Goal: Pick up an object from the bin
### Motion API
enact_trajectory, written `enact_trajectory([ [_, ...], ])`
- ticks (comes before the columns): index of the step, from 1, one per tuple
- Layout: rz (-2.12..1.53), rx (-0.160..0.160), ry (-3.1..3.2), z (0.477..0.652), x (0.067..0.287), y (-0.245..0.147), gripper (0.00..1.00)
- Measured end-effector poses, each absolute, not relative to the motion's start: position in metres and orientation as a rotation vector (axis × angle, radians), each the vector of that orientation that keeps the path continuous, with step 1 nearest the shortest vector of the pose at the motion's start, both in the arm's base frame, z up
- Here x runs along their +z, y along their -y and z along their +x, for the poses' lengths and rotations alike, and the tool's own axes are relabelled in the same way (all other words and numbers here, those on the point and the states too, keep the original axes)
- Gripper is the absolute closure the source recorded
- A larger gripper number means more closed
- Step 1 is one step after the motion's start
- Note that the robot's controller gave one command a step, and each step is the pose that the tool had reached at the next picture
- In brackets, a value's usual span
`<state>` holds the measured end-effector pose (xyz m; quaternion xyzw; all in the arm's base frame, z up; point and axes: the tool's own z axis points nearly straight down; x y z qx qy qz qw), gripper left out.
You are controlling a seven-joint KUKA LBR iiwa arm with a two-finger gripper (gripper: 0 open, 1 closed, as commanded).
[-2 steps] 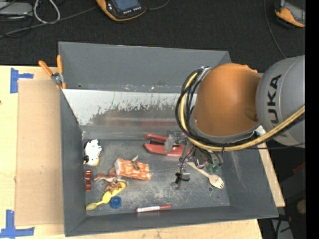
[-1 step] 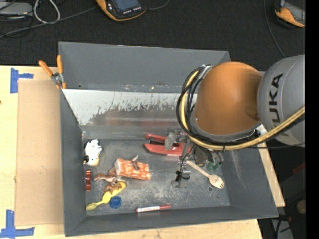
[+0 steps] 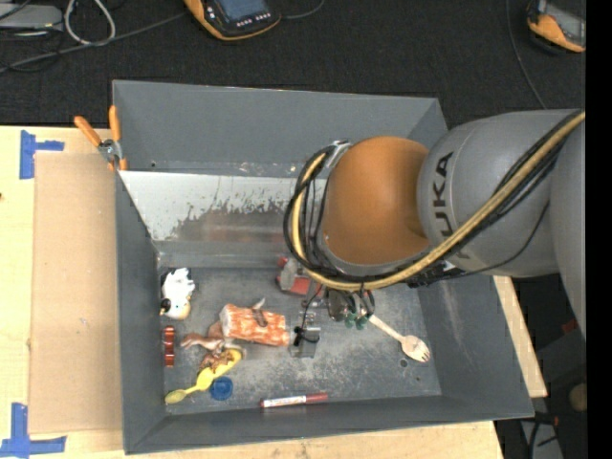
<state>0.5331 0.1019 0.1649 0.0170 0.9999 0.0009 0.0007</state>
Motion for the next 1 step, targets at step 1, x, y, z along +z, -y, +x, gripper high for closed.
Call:
enact_trajectory([
  [1, -0.041, 0.001, -3.14, 0.5515, 0.139, -0.1087, 0.0],
])
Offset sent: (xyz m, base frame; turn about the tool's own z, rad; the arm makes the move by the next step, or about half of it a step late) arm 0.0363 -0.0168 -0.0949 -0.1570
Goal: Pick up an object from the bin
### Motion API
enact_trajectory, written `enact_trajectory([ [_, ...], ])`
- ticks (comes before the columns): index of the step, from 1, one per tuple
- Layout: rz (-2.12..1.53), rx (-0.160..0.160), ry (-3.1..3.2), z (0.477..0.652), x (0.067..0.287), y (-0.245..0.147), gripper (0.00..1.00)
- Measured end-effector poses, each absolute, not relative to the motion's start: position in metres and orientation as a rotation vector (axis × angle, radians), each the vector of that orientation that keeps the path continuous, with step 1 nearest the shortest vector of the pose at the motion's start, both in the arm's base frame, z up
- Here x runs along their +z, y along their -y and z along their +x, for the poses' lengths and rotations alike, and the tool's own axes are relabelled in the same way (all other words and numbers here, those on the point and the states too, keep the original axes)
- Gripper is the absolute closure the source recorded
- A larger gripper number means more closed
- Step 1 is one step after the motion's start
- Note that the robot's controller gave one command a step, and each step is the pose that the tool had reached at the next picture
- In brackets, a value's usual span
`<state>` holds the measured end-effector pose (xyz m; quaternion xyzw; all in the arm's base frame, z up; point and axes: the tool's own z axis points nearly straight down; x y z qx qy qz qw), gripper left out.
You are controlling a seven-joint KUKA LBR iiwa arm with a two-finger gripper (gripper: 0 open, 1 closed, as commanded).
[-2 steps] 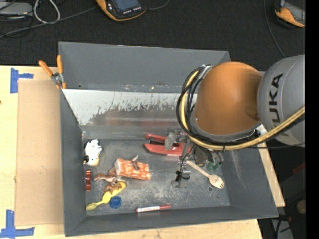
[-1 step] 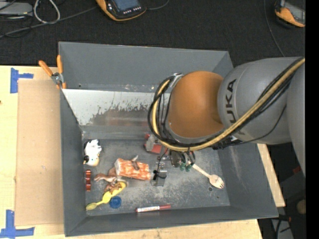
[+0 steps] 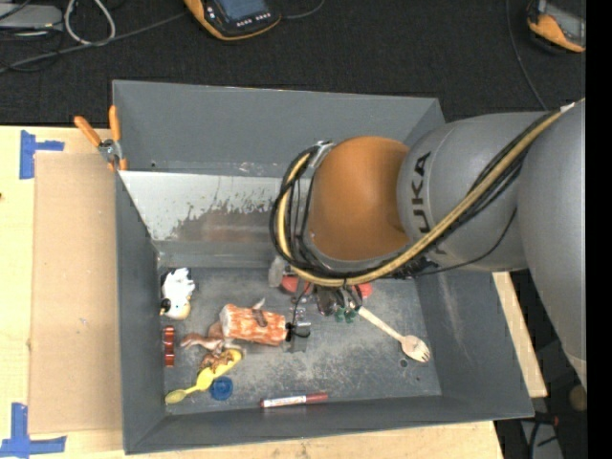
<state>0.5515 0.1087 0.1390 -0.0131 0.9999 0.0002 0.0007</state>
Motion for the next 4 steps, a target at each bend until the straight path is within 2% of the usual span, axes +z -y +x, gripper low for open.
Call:
enact_trajectory([
  [1, -0.217, 0.002, -3.133, 0.567, 0.082, -0.091, 0.0],
  [2, -0.214, 0.006, -3.128, 0.549, 0.069, -0.115, 1.0],
  [3, -0.213, 0.007, -3.128, 0.549, 0.069, -0.115, 1.0],
  [4, -0.168, 0.006, -3.137, 0.541, 0.13, -0.114, 1.0],
])
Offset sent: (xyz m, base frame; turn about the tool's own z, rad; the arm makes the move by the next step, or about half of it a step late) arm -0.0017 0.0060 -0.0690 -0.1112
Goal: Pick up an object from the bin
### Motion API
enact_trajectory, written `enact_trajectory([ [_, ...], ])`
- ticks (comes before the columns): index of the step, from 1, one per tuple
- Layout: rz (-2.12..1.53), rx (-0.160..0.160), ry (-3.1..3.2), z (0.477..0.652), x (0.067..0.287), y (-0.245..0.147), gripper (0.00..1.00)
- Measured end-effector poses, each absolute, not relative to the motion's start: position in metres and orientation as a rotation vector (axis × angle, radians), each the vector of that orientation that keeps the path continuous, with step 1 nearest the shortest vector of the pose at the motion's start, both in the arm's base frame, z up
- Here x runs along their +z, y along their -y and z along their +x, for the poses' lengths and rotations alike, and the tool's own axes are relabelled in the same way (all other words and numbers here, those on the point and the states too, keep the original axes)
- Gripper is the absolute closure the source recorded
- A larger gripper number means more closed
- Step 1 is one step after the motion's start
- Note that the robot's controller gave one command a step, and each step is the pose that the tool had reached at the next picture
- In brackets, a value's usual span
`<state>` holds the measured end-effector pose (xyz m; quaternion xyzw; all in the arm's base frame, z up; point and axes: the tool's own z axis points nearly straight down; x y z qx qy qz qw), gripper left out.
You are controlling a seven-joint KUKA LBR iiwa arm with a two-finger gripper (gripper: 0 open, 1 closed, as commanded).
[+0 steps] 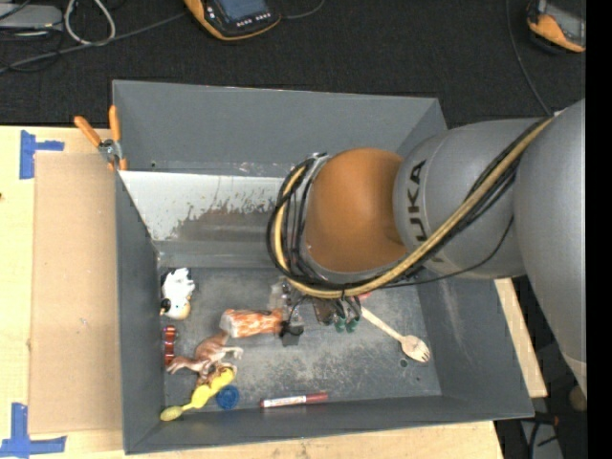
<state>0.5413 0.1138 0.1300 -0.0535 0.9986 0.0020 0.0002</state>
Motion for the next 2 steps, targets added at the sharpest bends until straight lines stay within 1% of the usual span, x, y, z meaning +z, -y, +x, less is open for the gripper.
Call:
enact_trajectory([
  [1, -0.18, 0.007, -3.135, 0.544, 0.176, -0.107, 1.0],
  [2, 0.061, 0.008, -3.14, 0.54, 0.197, -0.066, 1.0],
])
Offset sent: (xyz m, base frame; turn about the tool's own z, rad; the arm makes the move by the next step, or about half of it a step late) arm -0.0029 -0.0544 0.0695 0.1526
